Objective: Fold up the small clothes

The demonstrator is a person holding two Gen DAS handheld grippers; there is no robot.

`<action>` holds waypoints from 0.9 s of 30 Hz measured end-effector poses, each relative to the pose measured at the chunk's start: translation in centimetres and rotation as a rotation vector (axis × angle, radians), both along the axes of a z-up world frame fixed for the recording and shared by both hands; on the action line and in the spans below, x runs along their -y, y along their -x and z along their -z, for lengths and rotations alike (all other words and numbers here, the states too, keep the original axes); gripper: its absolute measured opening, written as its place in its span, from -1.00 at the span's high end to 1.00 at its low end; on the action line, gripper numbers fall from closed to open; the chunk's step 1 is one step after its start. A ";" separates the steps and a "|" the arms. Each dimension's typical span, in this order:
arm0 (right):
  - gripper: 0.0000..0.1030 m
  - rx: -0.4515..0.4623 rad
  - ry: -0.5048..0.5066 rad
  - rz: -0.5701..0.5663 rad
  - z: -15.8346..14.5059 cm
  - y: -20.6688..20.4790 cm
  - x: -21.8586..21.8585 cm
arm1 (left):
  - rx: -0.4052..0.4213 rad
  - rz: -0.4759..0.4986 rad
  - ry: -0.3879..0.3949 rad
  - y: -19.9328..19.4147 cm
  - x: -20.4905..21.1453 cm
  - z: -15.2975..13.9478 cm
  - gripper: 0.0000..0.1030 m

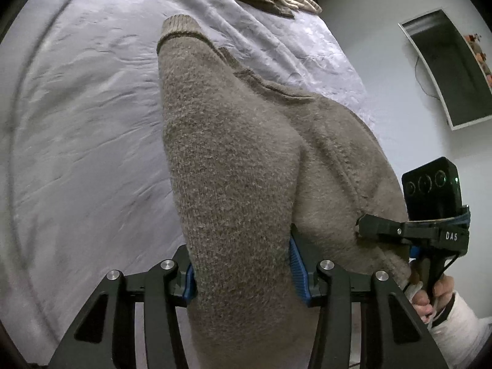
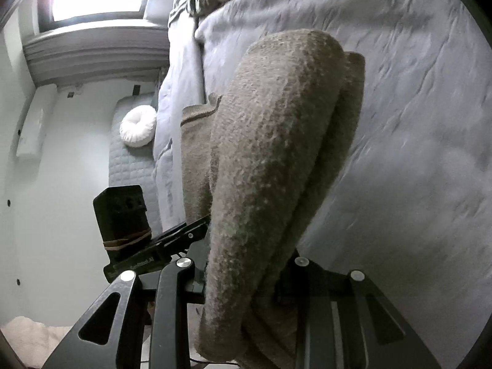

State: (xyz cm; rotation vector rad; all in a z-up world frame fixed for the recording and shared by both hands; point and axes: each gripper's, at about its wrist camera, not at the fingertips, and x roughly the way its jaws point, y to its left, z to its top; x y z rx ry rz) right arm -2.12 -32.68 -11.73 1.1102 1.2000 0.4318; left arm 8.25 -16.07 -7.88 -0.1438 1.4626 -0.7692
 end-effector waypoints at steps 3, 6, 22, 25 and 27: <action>0.38 -0.041 -0.021 -0.021 1.4 0.4 -3.3 | 0.016 -0.002 -0.049 1.5 -2.8 -0.4 0.03; 0.38 -0.091 -0.015 -0.054 3.5 0.4 -6.4 | -0.010 -0.034 -0.091 2.8 -5.6 0.7 0.03; 0.48 -0.257 0.519 -0.136 3.6 1.8 -7.4 | 0.058 -0.226 -0.285 4.2 -15.5 2.6 0.02; 0.49 -0.254 0.624 -0.159 4.2 1.8 -8.3 | 0.057 -0.219 -0.335 3.7 -14.8 4.3 0.02; 0.49 -0.253 0.679 -0.180 4.9 1.6 -8.8 | 0.068 -0.197 -0.364 3.9 -14.2 5.1 0.02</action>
